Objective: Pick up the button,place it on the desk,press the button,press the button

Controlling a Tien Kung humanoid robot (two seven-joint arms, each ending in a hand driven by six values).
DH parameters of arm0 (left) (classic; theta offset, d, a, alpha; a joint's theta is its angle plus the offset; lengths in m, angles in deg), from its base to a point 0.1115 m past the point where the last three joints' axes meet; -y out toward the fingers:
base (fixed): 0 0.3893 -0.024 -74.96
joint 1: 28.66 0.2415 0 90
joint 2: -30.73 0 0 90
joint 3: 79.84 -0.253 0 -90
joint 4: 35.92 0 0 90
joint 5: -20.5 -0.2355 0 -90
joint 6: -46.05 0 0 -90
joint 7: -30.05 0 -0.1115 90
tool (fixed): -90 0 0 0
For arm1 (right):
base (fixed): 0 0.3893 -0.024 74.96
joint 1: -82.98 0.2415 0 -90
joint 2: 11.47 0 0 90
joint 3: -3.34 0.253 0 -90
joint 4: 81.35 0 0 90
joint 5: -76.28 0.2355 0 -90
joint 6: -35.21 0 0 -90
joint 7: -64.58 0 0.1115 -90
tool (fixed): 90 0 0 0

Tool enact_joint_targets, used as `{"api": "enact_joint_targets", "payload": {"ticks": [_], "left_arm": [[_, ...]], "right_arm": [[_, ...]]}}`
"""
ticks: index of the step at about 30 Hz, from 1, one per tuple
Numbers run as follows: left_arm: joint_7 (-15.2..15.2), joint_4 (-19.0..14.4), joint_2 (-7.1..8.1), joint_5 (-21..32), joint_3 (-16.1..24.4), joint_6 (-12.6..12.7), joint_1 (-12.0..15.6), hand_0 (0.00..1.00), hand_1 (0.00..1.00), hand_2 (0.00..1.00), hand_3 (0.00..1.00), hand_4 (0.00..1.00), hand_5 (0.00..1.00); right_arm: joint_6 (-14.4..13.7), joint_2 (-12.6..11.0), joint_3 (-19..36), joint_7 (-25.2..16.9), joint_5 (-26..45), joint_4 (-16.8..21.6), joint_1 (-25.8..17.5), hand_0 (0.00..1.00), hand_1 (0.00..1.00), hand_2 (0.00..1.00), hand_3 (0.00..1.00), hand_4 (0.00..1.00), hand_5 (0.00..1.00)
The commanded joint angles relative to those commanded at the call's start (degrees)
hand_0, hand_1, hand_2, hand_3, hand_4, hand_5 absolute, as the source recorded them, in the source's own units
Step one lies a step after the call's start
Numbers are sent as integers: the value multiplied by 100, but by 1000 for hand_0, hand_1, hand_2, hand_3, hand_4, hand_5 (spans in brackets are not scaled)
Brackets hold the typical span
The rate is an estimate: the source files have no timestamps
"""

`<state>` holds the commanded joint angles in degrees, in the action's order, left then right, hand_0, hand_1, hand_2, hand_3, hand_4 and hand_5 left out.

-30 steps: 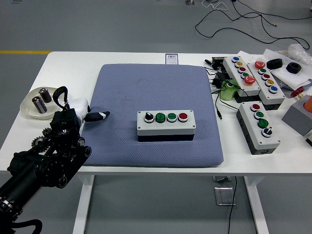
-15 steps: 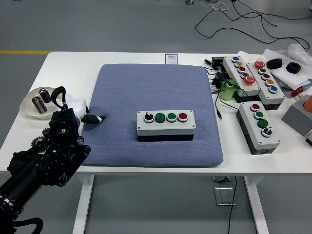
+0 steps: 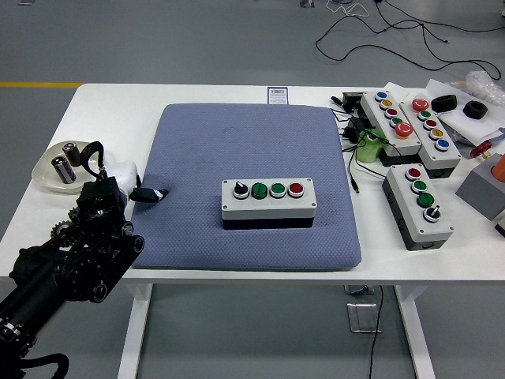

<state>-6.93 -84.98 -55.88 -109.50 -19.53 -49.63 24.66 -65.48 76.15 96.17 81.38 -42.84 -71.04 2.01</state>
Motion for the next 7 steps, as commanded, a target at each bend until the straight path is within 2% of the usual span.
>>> {"api": "enact_joint_targets", "payload": {"ticks": [3, 4, 7], "left_arm": [[0, 56, -16, 0, -32, 117, -23, 22, 51, 124, 543, 853, 656], [0, 70, -18, 0, -48, 163, -30, 12, 44, 119, 496, 753, 527], [0, 128, -10, 0, -103, 332, -50, 12, 44, 119, 496, 753, 527]], "right_arm": [[-1, 0, -22, 0, 19, 0, -1, 672, 654, 676, 624, 310, 173], [-1, 0, -30, 0, 28, 0, 0, 672, 654, 676, 624, 310, 173], [-4, 4, -64, 2, 66, 0, 1, 672, 654, 676, 624, 310, 173]]}}
